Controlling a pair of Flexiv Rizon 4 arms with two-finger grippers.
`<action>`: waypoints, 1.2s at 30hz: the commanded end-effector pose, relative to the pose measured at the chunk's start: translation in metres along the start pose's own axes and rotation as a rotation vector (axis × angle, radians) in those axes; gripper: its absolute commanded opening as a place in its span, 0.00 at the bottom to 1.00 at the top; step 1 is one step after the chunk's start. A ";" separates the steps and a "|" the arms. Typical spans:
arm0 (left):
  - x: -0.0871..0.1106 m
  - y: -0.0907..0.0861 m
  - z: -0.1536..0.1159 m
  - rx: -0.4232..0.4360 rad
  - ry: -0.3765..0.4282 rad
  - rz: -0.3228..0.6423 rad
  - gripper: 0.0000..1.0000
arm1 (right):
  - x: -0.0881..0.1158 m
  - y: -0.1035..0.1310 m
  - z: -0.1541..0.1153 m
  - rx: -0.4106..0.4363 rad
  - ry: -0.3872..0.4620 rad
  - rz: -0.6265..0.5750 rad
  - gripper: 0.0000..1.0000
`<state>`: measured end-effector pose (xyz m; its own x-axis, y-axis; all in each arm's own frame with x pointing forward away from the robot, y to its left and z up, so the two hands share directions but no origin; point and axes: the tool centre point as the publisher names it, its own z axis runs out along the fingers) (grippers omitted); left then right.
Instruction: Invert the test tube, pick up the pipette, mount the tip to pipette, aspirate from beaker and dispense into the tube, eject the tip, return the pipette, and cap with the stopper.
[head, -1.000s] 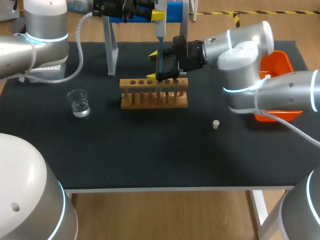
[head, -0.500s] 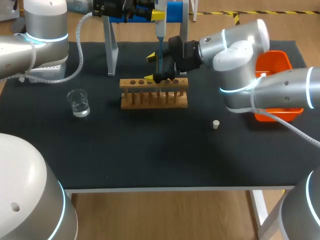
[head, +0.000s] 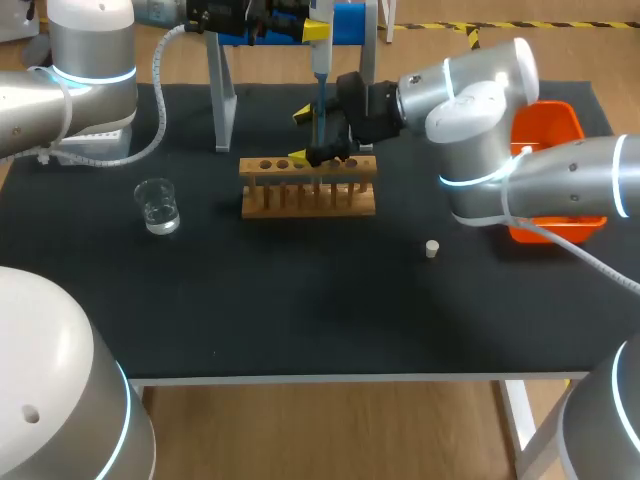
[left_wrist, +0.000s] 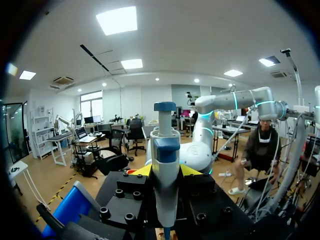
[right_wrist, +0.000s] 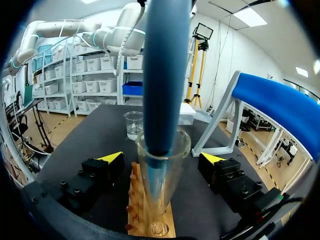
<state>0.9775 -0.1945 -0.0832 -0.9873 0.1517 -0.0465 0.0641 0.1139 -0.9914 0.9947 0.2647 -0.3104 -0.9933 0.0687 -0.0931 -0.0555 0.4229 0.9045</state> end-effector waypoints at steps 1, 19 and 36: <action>0.000 -0.003 0.000 -0.004 0.004 0.000 0.00 | 0.000 0.000 -0.001 0.002 0.001 0.000 1.00; 0.000 -0.016 0.002 -0.024 -0.008 -0.008 0.00 | 0.000 0.000 -0.001 0.002 0.001 0.000 1.00; 0.000 -0.027 0.001 -0.043 -0.021 -0.008 0.00 | 0.000 0.000 -0.001 0.002 0.001 0.000 1.00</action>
<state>0.9763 -0.1982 -0.0586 -0.9902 0.1330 -0.0418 0.0621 0.1520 -0.9864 0.9947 0.2647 -0.3104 -0.9933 0.0688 -0.0931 -0.0555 0.4230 0.9044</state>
